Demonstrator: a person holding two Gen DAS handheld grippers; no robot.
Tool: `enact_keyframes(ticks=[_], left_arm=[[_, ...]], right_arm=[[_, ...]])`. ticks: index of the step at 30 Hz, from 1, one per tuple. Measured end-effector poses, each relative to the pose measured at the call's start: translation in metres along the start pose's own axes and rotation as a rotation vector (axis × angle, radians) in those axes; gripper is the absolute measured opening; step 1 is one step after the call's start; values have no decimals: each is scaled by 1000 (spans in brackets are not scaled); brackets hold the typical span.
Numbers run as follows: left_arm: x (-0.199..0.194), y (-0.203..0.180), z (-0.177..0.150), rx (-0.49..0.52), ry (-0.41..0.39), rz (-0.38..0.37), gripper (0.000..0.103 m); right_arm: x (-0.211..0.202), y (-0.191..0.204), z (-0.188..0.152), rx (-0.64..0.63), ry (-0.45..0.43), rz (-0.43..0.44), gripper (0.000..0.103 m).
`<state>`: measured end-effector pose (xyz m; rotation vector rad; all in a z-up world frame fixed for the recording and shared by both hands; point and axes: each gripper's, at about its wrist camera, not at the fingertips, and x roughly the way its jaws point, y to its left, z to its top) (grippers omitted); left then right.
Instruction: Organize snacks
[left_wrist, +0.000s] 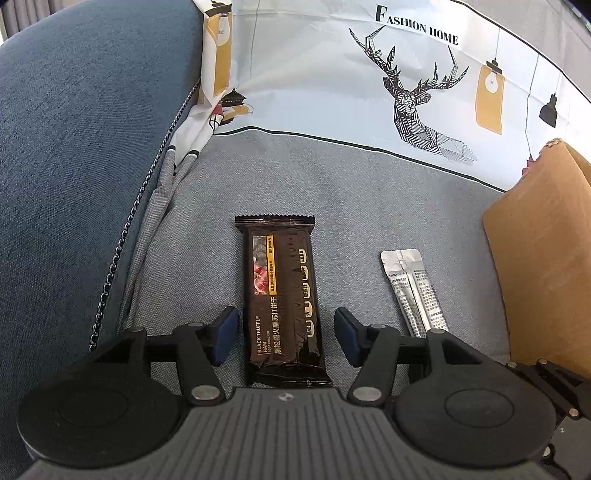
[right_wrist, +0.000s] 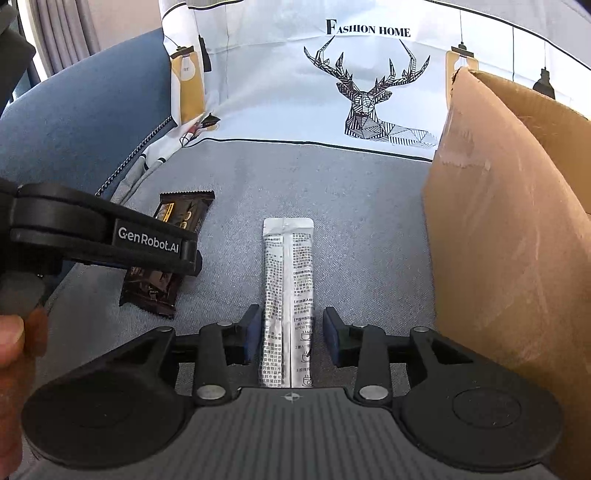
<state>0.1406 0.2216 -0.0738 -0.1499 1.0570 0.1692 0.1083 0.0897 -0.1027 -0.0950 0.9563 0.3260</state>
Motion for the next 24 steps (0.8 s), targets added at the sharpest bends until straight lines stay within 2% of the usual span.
enact_keyframes(ticks=[17,19,20,21,24], left_arm=[[0,-3,-1,24,5,1,63],[1,-5,-1,39,4,8,57],[1,-6,-1,48,3,17,48],[1,-7,-1,57,0,25,44],[0,-6,-1,51,-4,18,44]], right_arm=[[-6,-1,4,-14,-35,9,28],[-3,-1,3,-16,-16,10,28],[-1,-1,3,-20,2,13,29],[0,-1,2,-23,7,14,32],[0,1,3,-28,6,7,33]])
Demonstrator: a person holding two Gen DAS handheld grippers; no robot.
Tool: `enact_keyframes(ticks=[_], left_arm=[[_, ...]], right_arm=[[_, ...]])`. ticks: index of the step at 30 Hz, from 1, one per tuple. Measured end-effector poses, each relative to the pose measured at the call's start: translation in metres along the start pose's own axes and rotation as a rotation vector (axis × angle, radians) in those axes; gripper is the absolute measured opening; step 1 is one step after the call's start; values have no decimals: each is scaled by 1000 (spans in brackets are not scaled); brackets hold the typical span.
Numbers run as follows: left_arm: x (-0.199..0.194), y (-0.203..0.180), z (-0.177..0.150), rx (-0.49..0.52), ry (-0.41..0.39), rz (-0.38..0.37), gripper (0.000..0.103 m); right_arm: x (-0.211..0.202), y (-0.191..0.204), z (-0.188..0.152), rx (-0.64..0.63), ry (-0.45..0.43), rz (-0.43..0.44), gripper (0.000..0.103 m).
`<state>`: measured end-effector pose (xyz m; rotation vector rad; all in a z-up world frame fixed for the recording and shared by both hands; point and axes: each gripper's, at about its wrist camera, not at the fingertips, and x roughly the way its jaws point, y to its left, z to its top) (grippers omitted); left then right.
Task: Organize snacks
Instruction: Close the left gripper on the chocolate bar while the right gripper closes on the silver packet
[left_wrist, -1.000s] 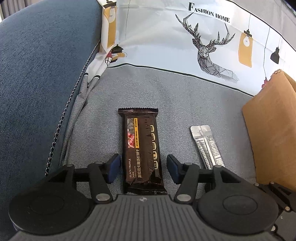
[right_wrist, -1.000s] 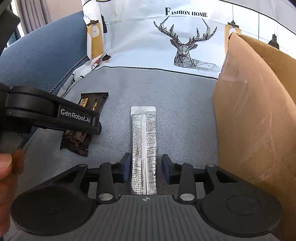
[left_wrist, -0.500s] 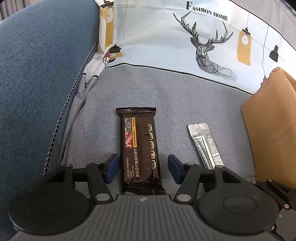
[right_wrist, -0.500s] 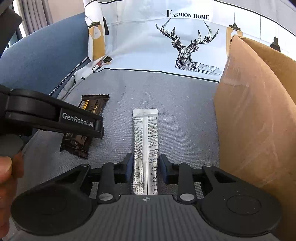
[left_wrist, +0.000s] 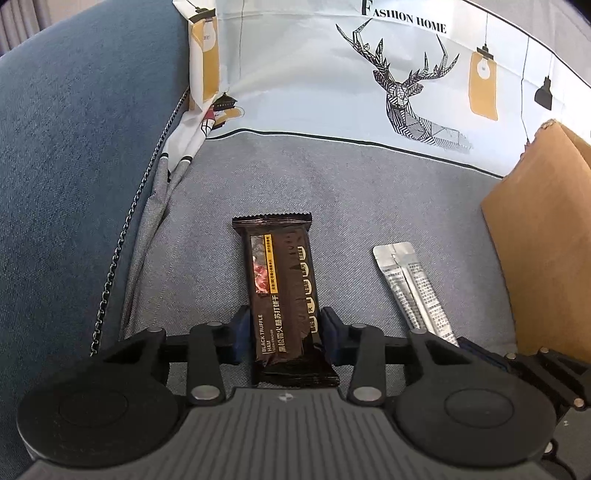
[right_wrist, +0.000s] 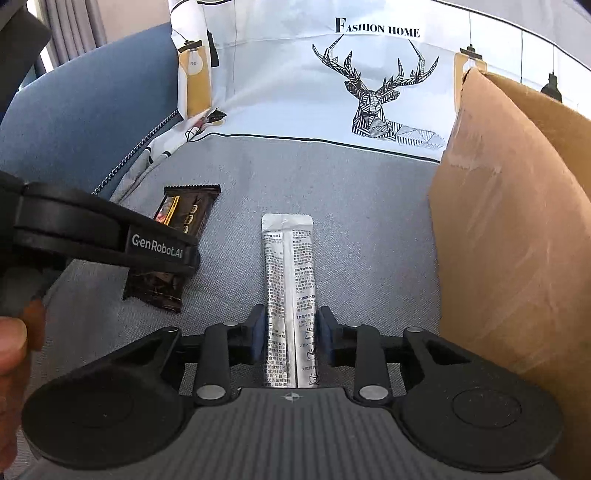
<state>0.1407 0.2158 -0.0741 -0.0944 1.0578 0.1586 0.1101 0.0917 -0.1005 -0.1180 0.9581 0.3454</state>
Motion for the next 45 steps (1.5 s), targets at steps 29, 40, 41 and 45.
enact_keyframes(ticks=[29,40,41,45], left_arm=[[-1,0,-1,6,-13,-2,44],[4,-4,-3,42,2,7,58],[4,-4,-3,43,2,7,59],[5,-5,-4,48,0,7,62]], right_arm=[[-4,-1,-2,14,-35,13,26],[1,-2,-2,25,-6,8,33],[1,-2,-2,26,-7,8,33],[1,-2,-1,22,-8,7,33]])
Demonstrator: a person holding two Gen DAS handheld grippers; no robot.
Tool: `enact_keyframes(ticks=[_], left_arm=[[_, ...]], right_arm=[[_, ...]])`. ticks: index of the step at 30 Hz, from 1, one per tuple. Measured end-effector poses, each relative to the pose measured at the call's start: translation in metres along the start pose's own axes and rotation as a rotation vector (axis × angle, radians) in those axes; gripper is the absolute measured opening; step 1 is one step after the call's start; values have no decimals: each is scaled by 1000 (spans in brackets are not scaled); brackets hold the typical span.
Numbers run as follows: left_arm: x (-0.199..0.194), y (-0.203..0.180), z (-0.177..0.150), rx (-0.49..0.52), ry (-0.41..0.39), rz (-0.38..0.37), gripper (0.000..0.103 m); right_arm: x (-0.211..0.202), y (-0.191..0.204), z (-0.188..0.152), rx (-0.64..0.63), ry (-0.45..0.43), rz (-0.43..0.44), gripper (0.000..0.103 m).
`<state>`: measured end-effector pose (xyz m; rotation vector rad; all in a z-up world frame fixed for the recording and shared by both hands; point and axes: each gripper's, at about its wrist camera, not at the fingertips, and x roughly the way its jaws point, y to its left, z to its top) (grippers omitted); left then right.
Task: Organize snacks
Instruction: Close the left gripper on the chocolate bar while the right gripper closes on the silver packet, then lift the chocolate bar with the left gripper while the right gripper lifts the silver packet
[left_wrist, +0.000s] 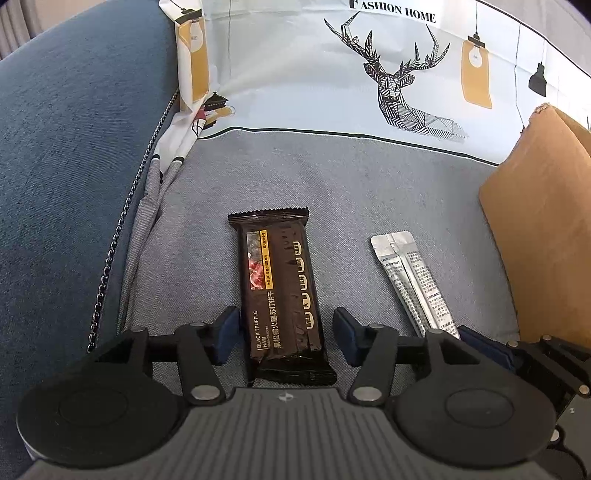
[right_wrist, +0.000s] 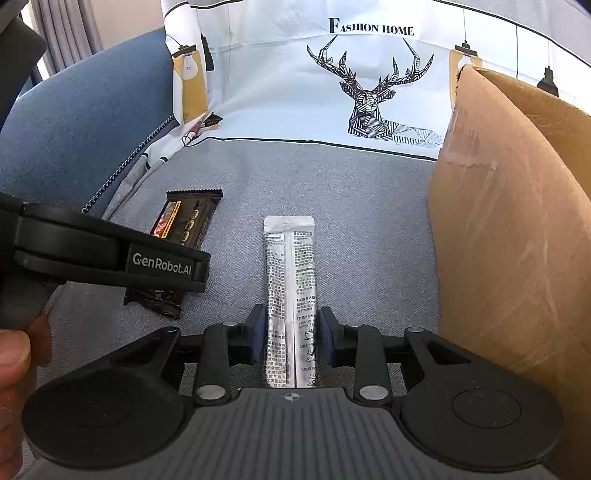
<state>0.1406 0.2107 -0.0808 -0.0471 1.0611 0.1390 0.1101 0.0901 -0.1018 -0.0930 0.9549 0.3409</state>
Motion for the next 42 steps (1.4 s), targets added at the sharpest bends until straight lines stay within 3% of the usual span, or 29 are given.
enact_keyframes(ticks=[12,18,19,22,25,42], left_arm=[[2,-2,-1,11,-5,4,63],[3,-4,-2,30,-22,10,62],[3,-4,-2,32,-23,9,61],[1,-3,-2,24,-34,17,44],[0,0,-1,2,-47,9,43],[-26,15,4,-144,-223,-60,42]], right_arm=[[0,1,0,-15,-6,-4,33],[-2,1,-1,-25,-23,5,27],[-3,1,0,-24,-26,6,26],[-5,1,0,-22,-38,5,24],[-8,0,2,-12,-58,6,24],[-31,-5,6,35,-176,20,23]])
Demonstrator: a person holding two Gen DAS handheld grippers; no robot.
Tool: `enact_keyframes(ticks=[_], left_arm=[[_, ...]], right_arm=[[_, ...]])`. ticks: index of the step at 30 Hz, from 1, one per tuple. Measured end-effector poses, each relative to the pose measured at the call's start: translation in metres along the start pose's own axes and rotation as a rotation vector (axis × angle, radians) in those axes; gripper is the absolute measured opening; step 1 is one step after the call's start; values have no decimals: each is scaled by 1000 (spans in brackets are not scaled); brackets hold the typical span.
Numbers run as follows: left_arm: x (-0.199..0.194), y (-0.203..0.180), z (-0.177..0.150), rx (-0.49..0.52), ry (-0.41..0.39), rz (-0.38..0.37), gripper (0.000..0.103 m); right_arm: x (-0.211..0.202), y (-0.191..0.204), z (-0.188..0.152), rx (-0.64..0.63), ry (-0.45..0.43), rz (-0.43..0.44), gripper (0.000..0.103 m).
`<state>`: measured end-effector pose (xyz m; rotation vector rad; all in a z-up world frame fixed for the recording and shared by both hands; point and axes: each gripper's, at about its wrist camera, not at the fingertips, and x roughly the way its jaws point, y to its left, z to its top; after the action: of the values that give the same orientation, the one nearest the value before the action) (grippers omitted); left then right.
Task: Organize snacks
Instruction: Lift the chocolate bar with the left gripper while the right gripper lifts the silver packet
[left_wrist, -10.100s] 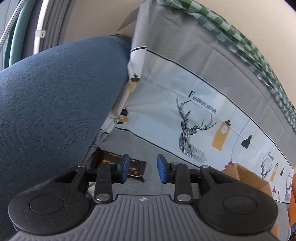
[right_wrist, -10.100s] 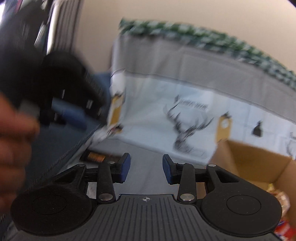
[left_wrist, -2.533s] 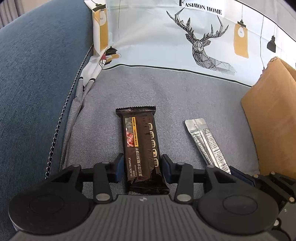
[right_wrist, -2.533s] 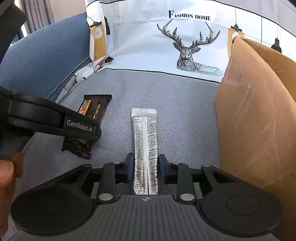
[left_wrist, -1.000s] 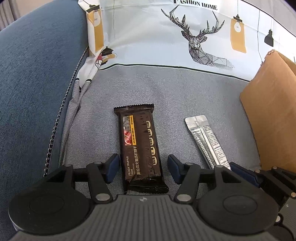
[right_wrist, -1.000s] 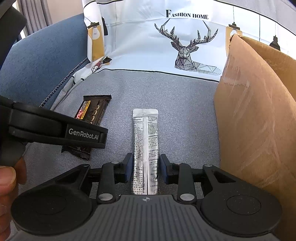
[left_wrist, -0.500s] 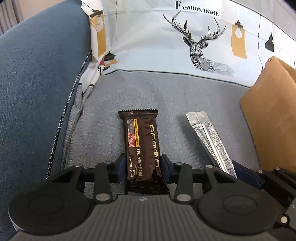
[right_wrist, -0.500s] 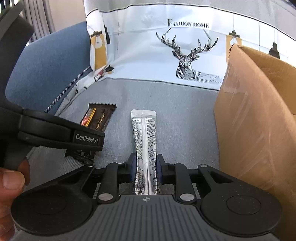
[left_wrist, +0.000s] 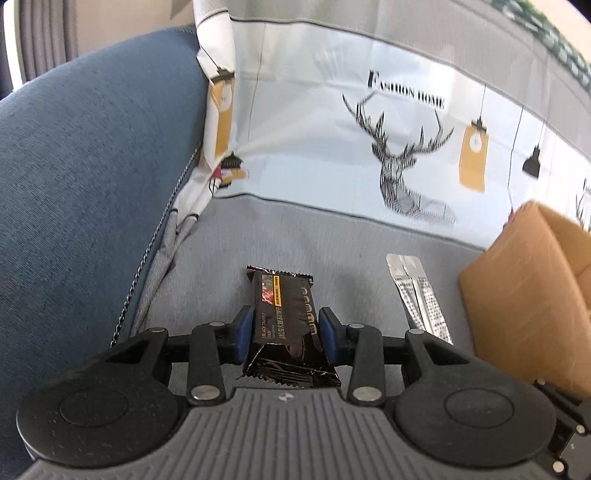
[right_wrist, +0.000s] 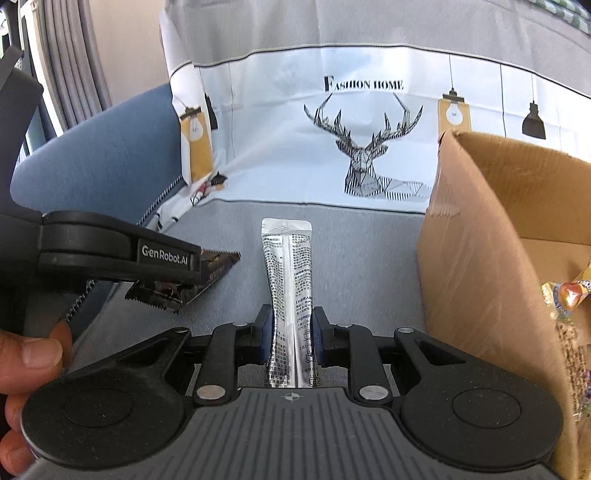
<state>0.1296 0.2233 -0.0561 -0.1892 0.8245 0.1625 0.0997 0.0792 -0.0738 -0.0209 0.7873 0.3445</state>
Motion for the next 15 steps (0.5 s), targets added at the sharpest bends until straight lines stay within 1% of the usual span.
enact_keyframes(ticks=[5,11,15], left_arm=[[-5,2,2,-35,-35,-13,41],[-14,5,5,-73,-97,-40,41],[-23,4,8,-75,-139,-36,41]], right_arm=[[-10,-1,2,8,-46,14,23],[-25,-3,4,16,-110,31,23],[-33,-4,6,5,-144,44,23]])
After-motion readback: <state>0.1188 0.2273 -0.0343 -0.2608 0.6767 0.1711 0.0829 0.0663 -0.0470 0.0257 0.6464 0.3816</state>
